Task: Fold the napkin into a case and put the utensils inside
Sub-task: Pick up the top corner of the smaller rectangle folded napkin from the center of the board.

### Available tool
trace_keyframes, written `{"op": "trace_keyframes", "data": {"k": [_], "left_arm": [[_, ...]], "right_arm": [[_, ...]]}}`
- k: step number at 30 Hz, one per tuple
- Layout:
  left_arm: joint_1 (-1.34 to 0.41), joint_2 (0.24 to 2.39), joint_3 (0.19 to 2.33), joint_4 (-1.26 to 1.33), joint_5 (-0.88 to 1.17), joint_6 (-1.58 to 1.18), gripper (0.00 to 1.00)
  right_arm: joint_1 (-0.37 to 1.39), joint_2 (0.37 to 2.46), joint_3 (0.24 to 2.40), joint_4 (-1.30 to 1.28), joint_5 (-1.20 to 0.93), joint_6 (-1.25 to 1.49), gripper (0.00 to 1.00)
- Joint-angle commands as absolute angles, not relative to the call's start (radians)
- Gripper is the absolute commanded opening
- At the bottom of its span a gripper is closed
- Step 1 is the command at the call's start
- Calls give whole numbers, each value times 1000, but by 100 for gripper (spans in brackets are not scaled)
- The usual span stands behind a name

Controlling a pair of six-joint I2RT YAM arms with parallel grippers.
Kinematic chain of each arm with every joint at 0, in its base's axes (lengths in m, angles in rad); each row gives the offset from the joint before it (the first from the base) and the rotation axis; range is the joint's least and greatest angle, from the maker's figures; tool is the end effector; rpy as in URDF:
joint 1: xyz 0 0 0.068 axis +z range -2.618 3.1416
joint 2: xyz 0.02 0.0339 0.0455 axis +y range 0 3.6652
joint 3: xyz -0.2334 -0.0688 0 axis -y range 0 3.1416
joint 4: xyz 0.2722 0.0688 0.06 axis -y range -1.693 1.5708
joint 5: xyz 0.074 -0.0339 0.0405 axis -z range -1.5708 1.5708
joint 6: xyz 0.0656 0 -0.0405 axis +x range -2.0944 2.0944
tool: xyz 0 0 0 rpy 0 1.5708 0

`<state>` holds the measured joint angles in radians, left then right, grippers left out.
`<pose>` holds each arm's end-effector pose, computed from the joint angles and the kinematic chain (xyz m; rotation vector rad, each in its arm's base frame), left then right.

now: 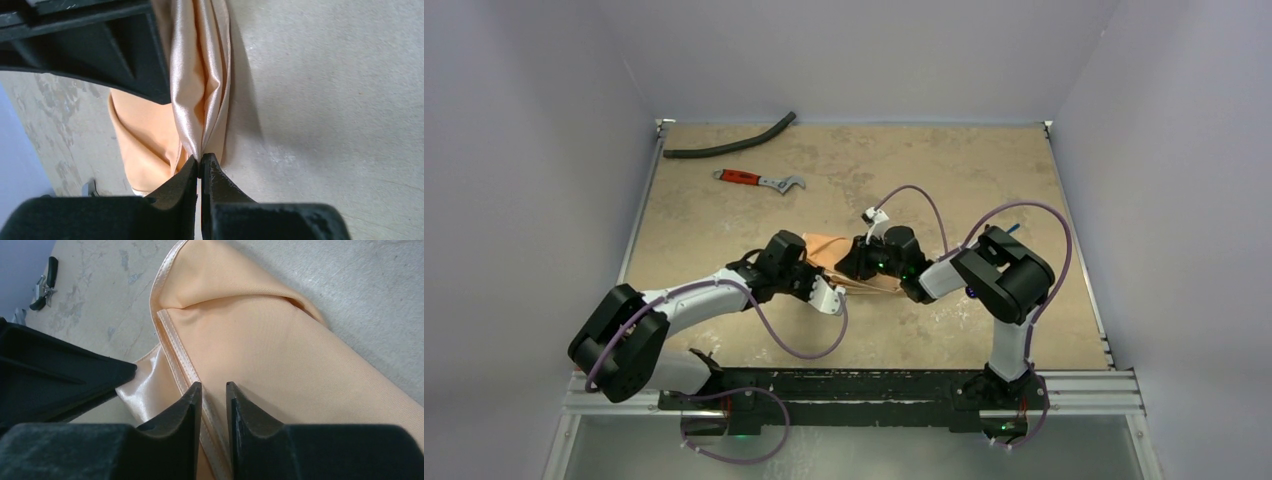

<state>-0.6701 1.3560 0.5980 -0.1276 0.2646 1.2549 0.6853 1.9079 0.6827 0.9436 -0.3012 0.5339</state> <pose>0.2214 -0.1973 0.0917 2.0456 1.2850 -0.0594 0.2797 0.2538 0.0600 -0.3754 1.9595 1.0998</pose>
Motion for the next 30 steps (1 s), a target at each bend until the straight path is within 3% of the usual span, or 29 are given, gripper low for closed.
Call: {"op": "trace_keyframes", "data": {"k": [1,8,11,14,21,23,30], "left_arm": [[-670,1346,640,-150,282,1161,0],[-665,1336,619,-175,291,1180,0],[-664,1332,612,-175,291,1181,0],[-663,1327,611,-173,294,1178,0],[-661,1320,613,-176,298,1184,0],[-659,1318,617,-186,301,1184,0],[-658,1313,625,-188,308,1166,0]], "right_arm": [[686,1835,637,982,-333,470,33],[686,1775,600,1088,-353,342,55],[686,1757,524,1279,-398,253,59],[686,1765,442,1464,-431,177,70],[700,1781,416,1525,-503,7,82],[713,1783,413,1530,-489,-47,91],[781,1863,423,1579,-417,-164,91]]}}
